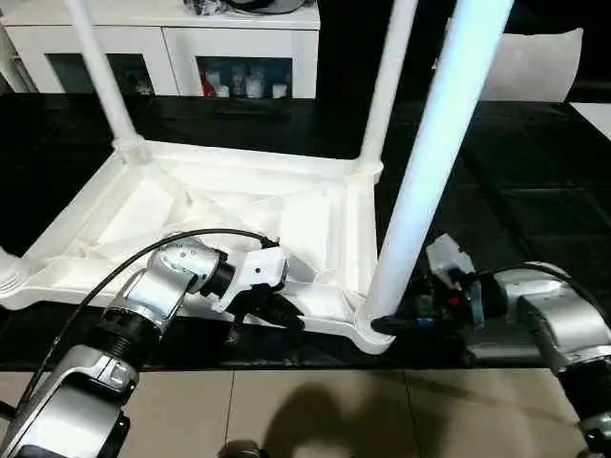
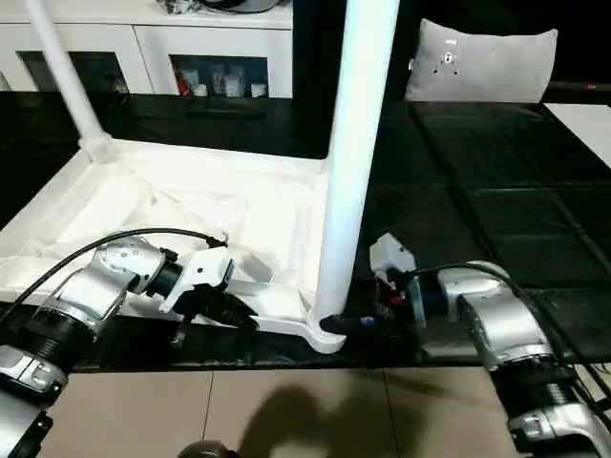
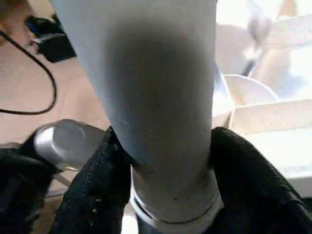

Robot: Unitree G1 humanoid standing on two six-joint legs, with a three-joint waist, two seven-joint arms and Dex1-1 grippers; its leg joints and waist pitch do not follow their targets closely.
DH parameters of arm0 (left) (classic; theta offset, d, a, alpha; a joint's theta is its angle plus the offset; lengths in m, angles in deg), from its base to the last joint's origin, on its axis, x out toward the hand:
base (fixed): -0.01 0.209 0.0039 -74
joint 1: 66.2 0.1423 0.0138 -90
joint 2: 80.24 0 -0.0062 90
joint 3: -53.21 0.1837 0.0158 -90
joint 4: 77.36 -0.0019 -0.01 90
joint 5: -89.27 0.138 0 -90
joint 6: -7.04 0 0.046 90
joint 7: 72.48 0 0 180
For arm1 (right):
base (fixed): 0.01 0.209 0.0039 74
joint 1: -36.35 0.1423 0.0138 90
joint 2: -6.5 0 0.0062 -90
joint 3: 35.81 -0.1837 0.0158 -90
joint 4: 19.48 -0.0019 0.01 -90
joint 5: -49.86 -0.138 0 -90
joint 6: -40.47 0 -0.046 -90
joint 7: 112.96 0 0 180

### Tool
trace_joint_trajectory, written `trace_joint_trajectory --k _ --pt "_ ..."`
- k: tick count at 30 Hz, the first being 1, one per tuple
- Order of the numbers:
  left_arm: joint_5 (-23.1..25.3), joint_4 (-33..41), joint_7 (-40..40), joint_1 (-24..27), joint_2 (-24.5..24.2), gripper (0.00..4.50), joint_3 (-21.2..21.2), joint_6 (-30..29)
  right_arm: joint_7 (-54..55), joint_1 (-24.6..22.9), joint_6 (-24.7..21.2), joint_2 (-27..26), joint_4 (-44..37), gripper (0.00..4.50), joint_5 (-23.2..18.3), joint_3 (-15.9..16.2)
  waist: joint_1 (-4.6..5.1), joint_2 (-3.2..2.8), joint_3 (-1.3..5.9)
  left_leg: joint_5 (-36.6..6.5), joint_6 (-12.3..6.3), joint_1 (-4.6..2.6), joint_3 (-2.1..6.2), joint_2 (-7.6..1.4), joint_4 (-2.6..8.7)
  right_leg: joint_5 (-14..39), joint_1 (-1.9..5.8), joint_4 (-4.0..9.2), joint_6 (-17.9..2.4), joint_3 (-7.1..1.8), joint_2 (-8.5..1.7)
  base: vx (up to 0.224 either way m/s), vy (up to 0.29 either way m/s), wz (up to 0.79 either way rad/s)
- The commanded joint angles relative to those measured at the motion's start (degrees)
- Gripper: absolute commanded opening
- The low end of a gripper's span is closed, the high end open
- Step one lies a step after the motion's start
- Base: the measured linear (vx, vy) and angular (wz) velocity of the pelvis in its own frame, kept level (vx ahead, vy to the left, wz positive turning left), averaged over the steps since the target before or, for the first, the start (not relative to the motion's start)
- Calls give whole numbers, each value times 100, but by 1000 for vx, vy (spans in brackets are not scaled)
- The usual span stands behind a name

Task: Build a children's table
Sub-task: Rotate leg to tighten

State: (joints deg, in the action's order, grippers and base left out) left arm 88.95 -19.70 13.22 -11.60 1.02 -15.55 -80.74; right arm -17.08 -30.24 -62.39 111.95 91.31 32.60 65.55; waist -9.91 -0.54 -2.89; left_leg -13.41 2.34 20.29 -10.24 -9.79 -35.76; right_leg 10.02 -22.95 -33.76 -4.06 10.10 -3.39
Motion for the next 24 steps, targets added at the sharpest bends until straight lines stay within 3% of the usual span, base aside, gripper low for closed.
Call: trace_joint_trajectory --k 1,7,10,12,14,17,20,22,23,24 --pt "-153 170 272 -179 85 0 77 150 -65 119 29 -41 153 217 -33 38 10 27 455 -29 -589 2 185 -474 376 1491 409 438 -75 -500 -718 0 0 0" --pt "-225 195 141 -168 131 0 -5 -121 -227 121 73 -147 413 205 -143 -52 33 33 430 -178 -512 -21 182 -469 396 1810 409 486 -26 -488 -717 0 0 0" --pt "-193 245 -487 -158 325 0 -193 -562 277 122 146 -288 606 204 -85 -253 36 34 436 -168 -483 -42 176 -474 392 1827 396 493 -45 -488 -714 0 0 0" --pt "-114 376 -1007 -132 489 0 -283 -999 1617 433 357 -641 1348 203 305 -437 67 31 421 -150 -426 -35 188 -469 405 1891 386 501 -64 -474 -719 0 0 0" --pt "-84 442 -1318 -137 631 0 -340 -1239 2514 736 402 -901 1936 202 475 -573 245 41 414 -201 -239 31 218 -420 416 2116 460 542 -43 -418 -740 0 0 0" --pt "-14 474 -1732 -191 866 0 -383 -1466 3574 925 -39 -1232 1970 199 559 -745 414 43 419 -173 -301 19 207 -404 399 1948 454 539 -80 -458 -710 0 0 0" --pt "148 254 -2514 -365 1391 0 -383 -1637 4722 993 -700 -1799 1398 199 752 -845 449 43 452 117 -417 31 211 -396 377 1543 450 477 -118 -478 -695 0 0 0" --pt "211 79 -2837 -458 1564 0 -406 -1649 5019 1014 -656 -1964 1284 199 826 -872 431 6 452 179 -453 26 201 -389 374 1493 436 488 -107 -484 -695 0 0 0" --pt "316 -88 -3161 -559 1717 0 -423 -1652 5220 1060 -427 -2094 1318 199 885 -875 416 9 454 158 -447 3 204 -407 378 1470 417 483 -117 -482 -697 0 0 0" --pt "316 -88 -3161 -559 1717 0 -423 -1652 5220 1060 -427 -2094 1318 232 885 -875 412 9 457 143 -452 7 203 -415 379 1445 424 480 -128 -487 -710 0 0 0"
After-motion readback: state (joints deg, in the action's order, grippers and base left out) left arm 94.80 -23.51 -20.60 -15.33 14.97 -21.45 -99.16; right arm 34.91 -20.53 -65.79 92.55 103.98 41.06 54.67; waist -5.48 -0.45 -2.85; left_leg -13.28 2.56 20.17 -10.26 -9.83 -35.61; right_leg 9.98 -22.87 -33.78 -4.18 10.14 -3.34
